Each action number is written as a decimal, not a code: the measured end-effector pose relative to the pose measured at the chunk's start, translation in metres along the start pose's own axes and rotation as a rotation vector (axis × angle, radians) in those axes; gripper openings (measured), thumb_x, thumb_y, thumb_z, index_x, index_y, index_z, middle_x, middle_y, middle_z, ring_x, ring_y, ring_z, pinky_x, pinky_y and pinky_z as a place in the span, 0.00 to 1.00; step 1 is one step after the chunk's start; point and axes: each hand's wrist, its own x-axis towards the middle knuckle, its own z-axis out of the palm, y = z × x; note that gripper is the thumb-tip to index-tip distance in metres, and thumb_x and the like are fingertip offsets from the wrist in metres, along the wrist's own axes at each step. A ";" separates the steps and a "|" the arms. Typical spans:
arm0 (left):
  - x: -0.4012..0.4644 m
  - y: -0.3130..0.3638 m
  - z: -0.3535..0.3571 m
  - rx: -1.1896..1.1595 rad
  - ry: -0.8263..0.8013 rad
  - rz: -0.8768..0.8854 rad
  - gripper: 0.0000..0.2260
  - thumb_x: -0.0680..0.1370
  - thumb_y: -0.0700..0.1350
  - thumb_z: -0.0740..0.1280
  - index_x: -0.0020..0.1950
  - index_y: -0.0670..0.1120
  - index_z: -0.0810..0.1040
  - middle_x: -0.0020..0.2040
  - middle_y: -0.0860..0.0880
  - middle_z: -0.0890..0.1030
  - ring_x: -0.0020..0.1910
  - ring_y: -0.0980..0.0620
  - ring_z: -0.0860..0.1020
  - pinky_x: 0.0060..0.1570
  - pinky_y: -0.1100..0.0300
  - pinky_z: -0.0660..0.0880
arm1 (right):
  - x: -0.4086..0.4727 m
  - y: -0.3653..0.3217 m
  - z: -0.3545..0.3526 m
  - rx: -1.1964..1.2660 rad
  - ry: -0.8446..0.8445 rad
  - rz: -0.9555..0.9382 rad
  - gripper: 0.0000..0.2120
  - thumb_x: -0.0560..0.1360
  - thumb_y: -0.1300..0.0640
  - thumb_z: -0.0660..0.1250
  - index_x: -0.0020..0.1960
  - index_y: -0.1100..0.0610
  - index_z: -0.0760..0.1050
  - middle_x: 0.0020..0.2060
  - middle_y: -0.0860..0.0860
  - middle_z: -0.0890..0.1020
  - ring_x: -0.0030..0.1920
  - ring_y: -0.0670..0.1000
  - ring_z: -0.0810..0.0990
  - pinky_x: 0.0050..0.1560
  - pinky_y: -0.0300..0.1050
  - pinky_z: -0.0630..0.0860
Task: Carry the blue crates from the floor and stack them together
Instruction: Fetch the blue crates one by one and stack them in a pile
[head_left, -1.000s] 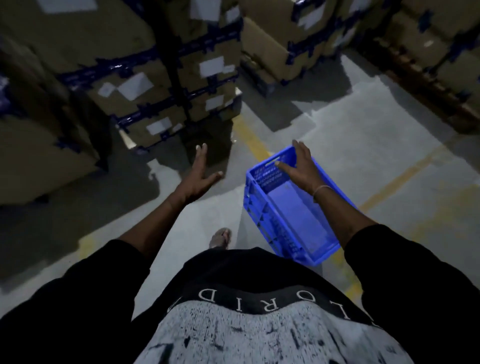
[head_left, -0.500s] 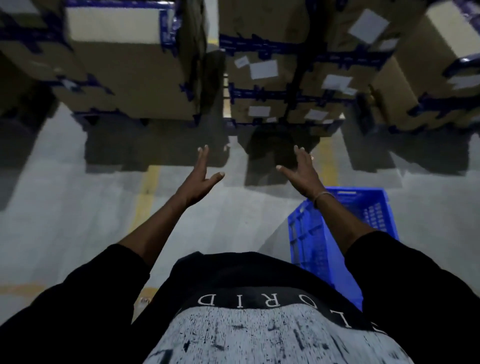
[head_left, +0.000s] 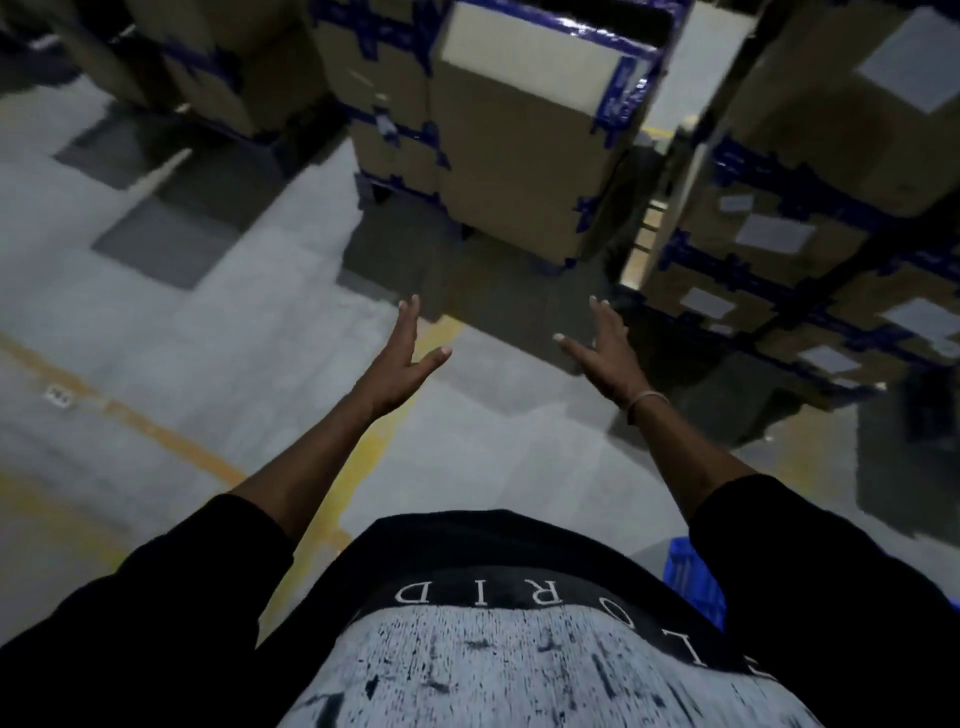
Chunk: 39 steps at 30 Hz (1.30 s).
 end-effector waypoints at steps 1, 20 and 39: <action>-0.001 -0.009 -0.017 -0.007 0.027 -0.010 0.42 0.79 0.66 0.64 0.82 0.62 0.40 0.83 0.59 0.38 0.82 0.53 0.53 0.79 0.46 0.59 | 0.010 -0.015 0.015 -0.003 -0.022 -0.026 0.43 0.73 0.36 0.68 0.80 0.47 0.52 0.80 0.48 0.49 0.79 0.49 0.49 0.75 0.48 0.52; 0.047 -0.135 -0.253 -0.155 0.513 -0.313 0.41 0.79 0.66 0.65 0.81 0.65 0.40 0.82 0.61 0.37 0.81 0.54 0.58 0.78 0.46 0.60 | 0.269 -0.248 0.232 -0.082 -0.452 -0.346 0.42 0.72 0.33 0.68 0.79 0.42 0.53 0.79 0.46 0.51 0.78 0.54 0.54 0.75 0.60 0.59; 0.119 -0.239 -0.493 -0.342 0.939 -0.505 0.39 0.80 0.61 0.66 0.82 0.64 0.42 0.83 0.59 0.48 0.80 0.56 0.59 0.71 0.56 0.63 | 0.485 -0.514 0.475 -0.234 -0.780 -0.545 0.43 0.73 0.34 0.67 0.80 0.48 0.52 0.78 0.48 0.52 0.76 0.55 0.60 0.75 0.53 0.61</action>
